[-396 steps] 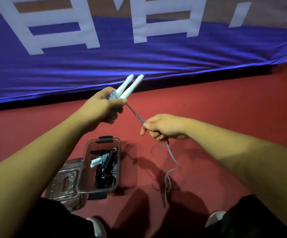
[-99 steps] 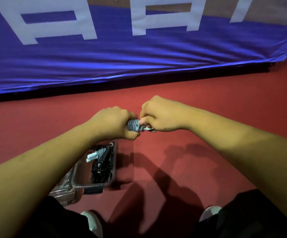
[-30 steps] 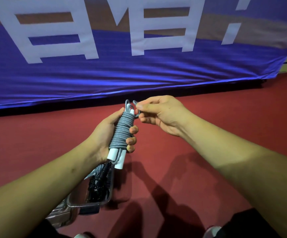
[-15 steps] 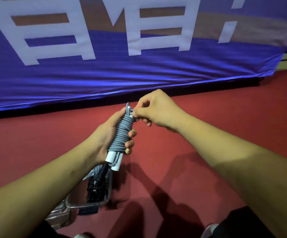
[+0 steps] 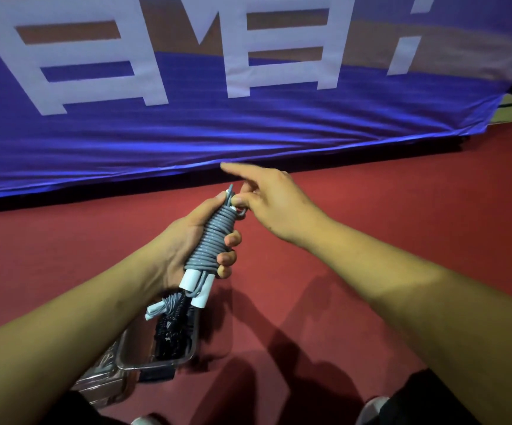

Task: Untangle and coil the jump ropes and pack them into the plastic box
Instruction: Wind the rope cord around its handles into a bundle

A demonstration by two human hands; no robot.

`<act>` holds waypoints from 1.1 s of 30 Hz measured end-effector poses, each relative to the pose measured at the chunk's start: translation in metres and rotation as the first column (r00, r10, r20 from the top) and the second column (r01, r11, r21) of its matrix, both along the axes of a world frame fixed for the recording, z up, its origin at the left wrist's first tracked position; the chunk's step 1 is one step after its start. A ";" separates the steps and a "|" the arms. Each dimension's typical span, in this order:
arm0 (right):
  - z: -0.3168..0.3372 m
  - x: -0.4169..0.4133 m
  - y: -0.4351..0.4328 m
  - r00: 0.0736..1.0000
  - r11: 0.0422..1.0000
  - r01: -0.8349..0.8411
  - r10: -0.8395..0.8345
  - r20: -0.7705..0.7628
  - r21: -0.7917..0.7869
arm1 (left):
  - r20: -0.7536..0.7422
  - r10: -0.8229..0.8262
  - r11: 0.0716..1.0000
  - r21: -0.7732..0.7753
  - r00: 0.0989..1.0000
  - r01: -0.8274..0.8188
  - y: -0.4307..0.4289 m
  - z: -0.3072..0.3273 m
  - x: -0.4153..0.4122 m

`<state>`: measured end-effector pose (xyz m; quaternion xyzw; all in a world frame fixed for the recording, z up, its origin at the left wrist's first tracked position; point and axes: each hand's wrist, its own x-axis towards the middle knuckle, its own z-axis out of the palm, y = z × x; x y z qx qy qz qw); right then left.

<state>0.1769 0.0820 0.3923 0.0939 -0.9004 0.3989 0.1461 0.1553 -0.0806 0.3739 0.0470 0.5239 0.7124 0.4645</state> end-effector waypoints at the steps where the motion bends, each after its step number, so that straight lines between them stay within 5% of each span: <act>1: 0.001 -0.001 0.002 0.999 0.999 -0.032 0.032 0.002 0.019 | 0.005 -0.010 1.000 0.002 1.000 0.010 -0.001 0.000 0.000; 10: -0.007 -0.001 -0.008 0.999 0.950 0.006 0.006 0.038 -0.312 | 0.039 -0.048 0.998 0.041 0.998 0.046 -0.010 0.000 -0.002; 19: -0.015 -0.002 0.003 0.922 0.886 -0.160 0.291 0.253 -0.435 | -0.066 -0.152 0.940 -0.318 0.986 0.124 -0.022 -0.004 -0.016; 25: -0.022 -0.010 0.003 0.914 0.959 -0.126 0.212 0.345 -0.254 | -0.201 -0.186 0.889 -0.451 0.962 0.078 -0.019 -0.013 -0.016; 30: -0.027 -0.015 -0.001 0.966 0.979 -0.134 0.093 0.243 0.156 | -0.252 -0.213 0.870 -0.489 0.944 0.065 -0.019 -0.017 -0.010; 33: -0.036 -0.018 -0.005 0.973 0.992 -0.042 0.014 0.230 0.117 | -0.301 -0.208 0.878 -0.477 0.931 0.042 -0.019 -0.016 -0.009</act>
